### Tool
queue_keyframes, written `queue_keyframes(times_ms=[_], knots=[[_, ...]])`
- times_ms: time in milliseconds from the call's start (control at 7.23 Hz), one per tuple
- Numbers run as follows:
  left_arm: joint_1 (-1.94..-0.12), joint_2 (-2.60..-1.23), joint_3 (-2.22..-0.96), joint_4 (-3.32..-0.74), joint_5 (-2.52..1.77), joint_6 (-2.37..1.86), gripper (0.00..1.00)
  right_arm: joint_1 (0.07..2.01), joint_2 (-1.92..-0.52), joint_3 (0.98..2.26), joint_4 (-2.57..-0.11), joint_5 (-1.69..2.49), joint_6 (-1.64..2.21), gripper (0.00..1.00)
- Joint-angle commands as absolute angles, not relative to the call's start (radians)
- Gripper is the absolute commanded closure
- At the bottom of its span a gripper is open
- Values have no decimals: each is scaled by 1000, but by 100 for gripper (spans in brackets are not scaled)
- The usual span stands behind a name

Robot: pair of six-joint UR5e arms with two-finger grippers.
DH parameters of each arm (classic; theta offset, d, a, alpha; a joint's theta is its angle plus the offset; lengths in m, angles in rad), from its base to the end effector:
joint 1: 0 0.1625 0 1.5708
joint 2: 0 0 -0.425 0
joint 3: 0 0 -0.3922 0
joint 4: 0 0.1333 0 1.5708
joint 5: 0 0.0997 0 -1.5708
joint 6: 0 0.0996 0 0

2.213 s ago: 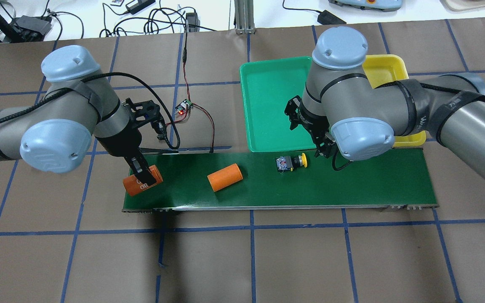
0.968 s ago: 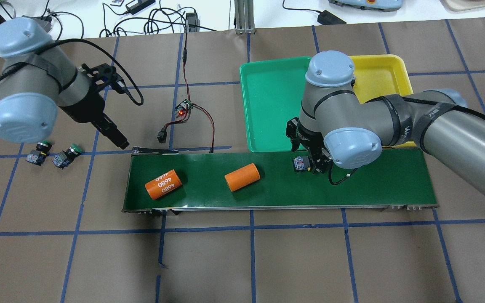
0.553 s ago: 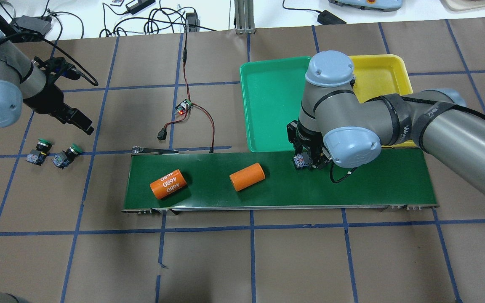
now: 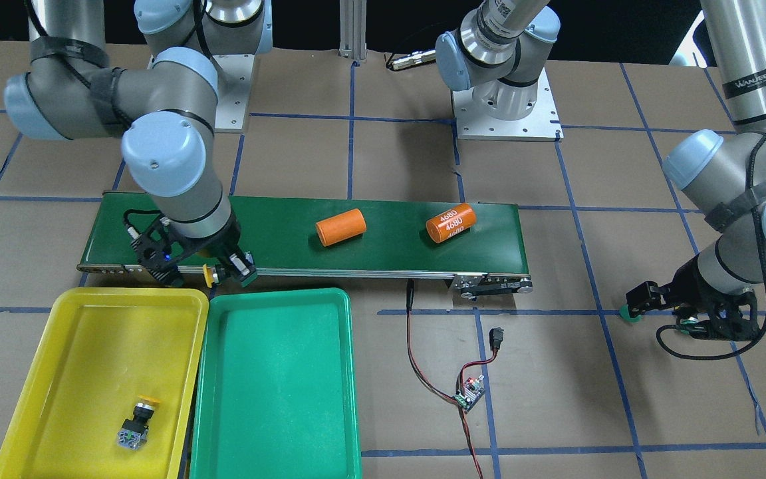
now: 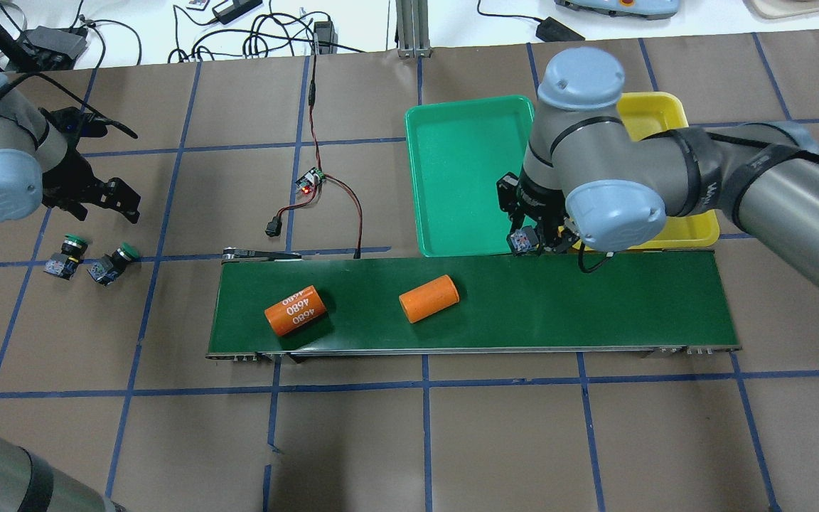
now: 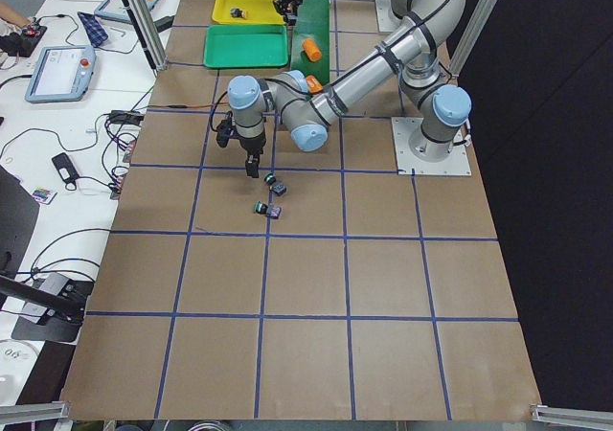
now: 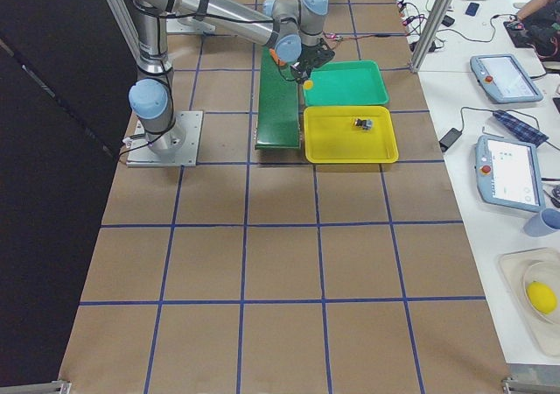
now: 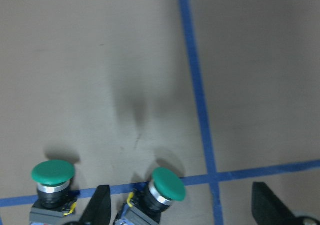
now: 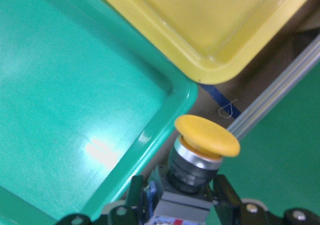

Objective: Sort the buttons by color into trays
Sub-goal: 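Grasp the other yellow-cap button and drop it into the yellow tray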

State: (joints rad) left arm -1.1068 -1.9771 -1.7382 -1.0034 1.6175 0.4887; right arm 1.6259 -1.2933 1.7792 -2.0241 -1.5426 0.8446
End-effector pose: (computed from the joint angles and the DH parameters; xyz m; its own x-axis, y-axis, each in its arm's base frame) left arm 0.1519 -0.5910 0.2399 -0.9989 0.0254 -0.0383 0.0243 0.9993 0.0275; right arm 0.1667 -0.5513 0.2853 -0.7039 0.7102 0.0057 0.7098 0.7031 0.0427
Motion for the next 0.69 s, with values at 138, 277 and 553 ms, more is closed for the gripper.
queue_keyframes(times_ms=[138, 277, 553], knots=[[-1083, -1985, -1747, -1011, 1609, 394, 0, 1431, -1062, 1509, -2016, -1633, 490, 99], [-1062, -2000, -1744, -1005, 1609, 384, 0, 1430, -1037, 1475, -2022, -1634, 457, 21], [-1055, -2055, -1631, -999, 1605, 396, 0, 1433, -1069, 1488, -2004, -1626, 466, 0]])
